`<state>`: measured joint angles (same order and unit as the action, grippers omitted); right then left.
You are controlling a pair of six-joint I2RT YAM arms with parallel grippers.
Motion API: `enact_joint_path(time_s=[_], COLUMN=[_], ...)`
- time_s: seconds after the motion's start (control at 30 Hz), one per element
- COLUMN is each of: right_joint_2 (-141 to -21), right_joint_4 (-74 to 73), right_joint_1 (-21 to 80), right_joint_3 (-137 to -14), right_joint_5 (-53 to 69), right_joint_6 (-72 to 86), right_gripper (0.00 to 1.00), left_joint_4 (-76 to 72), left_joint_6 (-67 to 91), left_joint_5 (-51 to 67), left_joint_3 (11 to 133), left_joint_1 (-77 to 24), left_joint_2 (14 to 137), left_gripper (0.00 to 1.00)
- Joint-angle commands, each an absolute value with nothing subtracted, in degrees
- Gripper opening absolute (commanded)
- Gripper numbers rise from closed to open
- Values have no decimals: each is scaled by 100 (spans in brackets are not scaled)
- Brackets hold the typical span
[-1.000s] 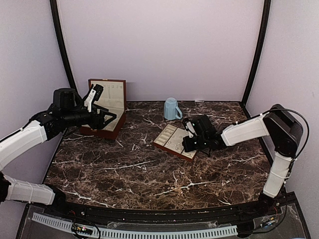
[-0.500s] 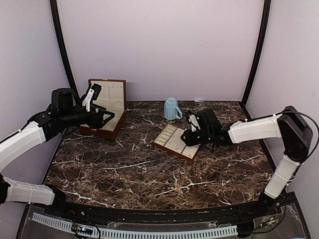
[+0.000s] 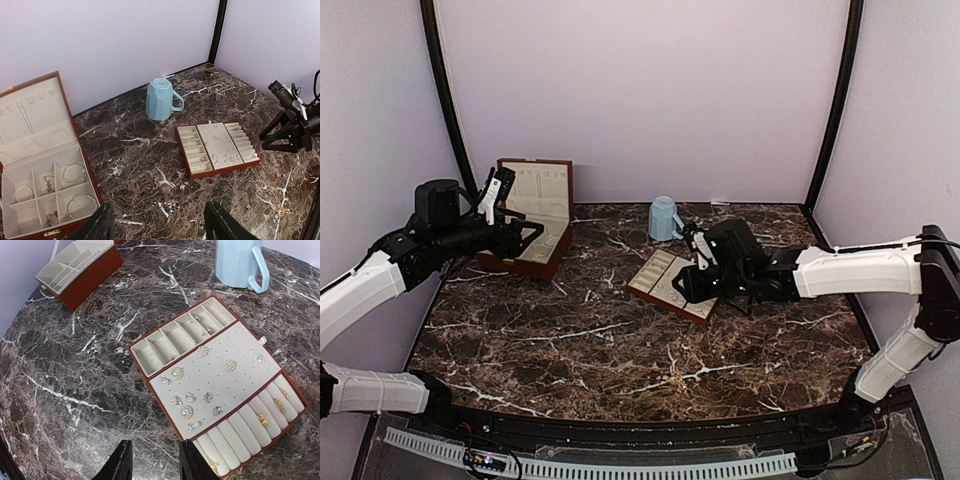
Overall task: Organize the mixed jewelry
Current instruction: Pick up the earring from the center of the board.
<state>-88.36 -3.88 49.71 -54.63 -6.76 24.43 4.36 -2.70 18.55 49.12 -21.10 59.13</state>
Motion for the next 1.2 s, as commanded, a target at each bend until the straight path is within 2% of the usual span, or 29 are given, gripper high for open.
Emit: enact_joint_path(time_s=[0.0,0.23,0.63,1.17], right_joint_2=[-8608,-8789,-9839,-10912], right_joint_4=[-601,-551,-483,-1809], right_joint_1=[5343,5881,6501,6680], right_joint_3=[-5628,-5710,-6248,-7084], right_joint_5=[-960,-1027,-941,-1640], right_joint_6=[2921,3304,3544,3716], right_gripper=[33,33,30,25], left_joint_4=[300,294,304,333], left_joint_6=[-255,-238,-180,-158], left_joint_5=[1804,1795,1780,1799], left_joint_3=[4821,4793,4814,4834], left_joint_1=[-2092,-2092,-2092,-2092], left_joint_2=[5759,5694,5686,5662], left_gripper=[64,64,64,64])
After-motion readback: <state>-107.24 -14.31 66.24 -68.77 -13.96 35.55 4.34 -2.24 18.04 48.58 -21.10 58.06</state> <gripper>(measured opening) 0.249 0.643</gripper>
